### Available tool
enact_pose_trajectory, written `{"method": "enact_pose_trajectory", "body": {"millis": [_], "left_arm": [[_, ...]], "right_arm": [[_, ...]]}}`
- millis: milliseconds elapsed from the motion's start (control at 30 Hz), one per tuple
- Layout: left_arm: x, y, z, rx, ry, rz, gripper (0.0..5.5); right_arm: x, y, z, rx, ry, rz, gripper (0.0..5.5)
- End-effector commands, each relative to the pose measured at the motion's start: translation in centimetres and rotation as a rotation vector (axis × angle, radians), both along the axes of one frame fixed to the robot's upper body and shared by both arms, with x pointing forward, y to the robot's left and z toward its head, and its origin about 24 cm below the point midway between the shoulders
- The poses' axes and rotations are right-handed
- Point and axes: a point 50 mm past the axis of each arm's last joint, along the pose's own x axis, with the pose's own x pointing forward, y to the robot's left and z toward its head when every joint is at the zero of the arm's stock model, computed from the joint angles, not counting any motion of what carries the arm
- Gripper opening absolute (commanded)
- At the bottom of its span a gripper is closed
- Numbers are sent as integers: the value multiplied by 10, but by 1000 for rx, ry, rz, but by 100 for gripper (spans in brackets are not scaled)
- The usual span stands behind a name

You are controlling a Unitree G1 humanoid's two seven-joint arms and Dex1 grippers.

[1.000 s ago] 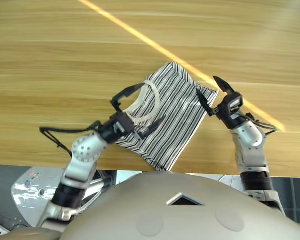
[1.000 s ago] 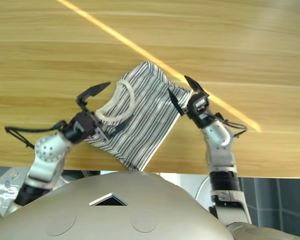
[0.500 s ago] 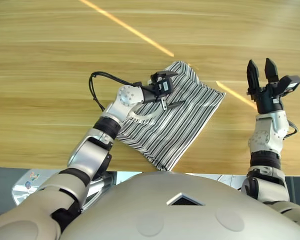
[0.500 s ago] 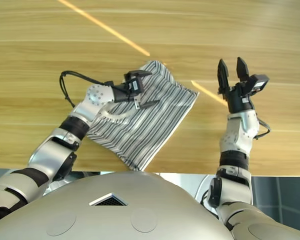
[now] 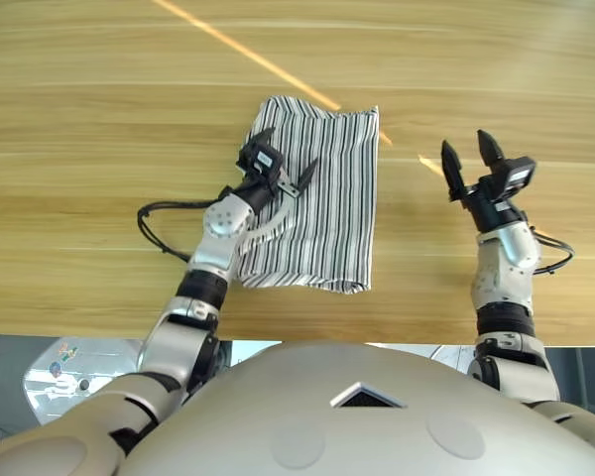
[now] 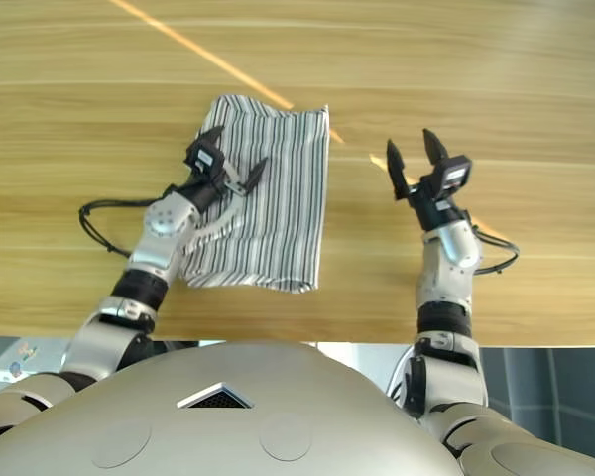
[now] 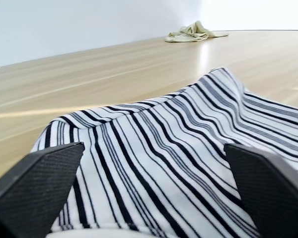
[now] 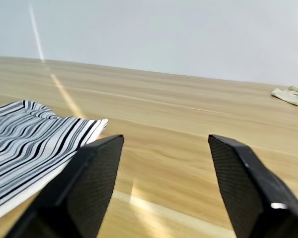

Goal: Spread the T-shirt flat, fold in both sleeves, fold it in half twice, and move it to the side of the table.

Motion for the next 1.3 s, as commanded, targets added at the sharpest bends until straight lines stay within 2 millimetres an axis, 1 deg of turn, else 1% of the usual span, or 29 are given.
{"method": "enact_pose_trajectory", "body": {"millis": [33, 100, 133, 233, 300, 333, 400, 433, 467, 533, 633, 700, 767, 833, 867, 933, 967, 1000, 1033, 1133, 1267, 1300], "left_arm": [[-25, -5, -17, 9, 83, 7, 520], [-20, -3, -4, -8, -16, 38, 520], [-17, -3, 6, -30, -84, 50, 520], [-20, 5, 53, -115, -384, 79, 520], [-25, 18, 78, -129, -530, 136, 520], [-27, 24, 86, -142, -560, 165, 520], [-30, 42, 97, -65, -619, 213, 520], [-31, 49, 99, -8, -632, 216, 539], [-34, 56, 98, 61, -639, 192, 539], [-39, 74, 87, 305, -628, 112, 539], [-44, 112, 73, 653, -591, 41, 539], [-46, 129, 69, 801, -577, -5, 539], [-50, 138, 66, 887, -557, -55, 539], [-55, 140, 61, 912, -531, -103, 539], [-59, 139, 59, 915, -522, -128, 539], [-66, 139, 58, 917, -505, -155, 539], [-70, 142, 59, 913, -494, -141, 539], [-74, 142, 59, 914, -481, -150, 539], [-78, 142, 58, 906, -461, -168, 539], [-84, 139, 63, 861, -449, -173, 539], [-82, 133, 73, 789, -476, -101, 539], [-77, 135, 77, 788, -506, -33, 539]], "right_arm": [[1, 18, -1, -123, -60, -22, 316], [3, 25, 0, -182, -98, -50, 316], [3, 29, 0, -216, -115, -53, 316], [0, 37, -4, -309, -139, -39, 316], [-4, 34, -6, -339, -141, -49, 316], [-5, 32, -6, -356, -145, -53, 316], [-8, 21, -4, -432, -162, -71, 316], [-9, 15, -2, -473, -177, -88, 316], [-10, 8, 1, -511, -195, -118, 316], [-11, -3, 10, -609, -251, -148, 316], [-20, -7, 14, -738, -292, -34, 316], [-28, -12, 14, -789, -281, 55, 316], [-34, -19, 14, -854, -261, 143, 316], [-41, -26, 13, -923, -231, 245, 316], [-48, -26, 9, -949, -203, 327, 316], [-59, -23, 1, -978, -156, 473, 316], [-66, -19, -4, -978, -129, 537, 316], [-70, -17, -7, -979, -107, 580, 316], [-72, -16, -9, -982, -94, 608, 316], [-72, -17, -10, -1021, -82, 646, 316], [-72, -14, -5, -1030, -107, 664, 316], [-71, -14, -4, -1031, -109, 662, 316]]}}
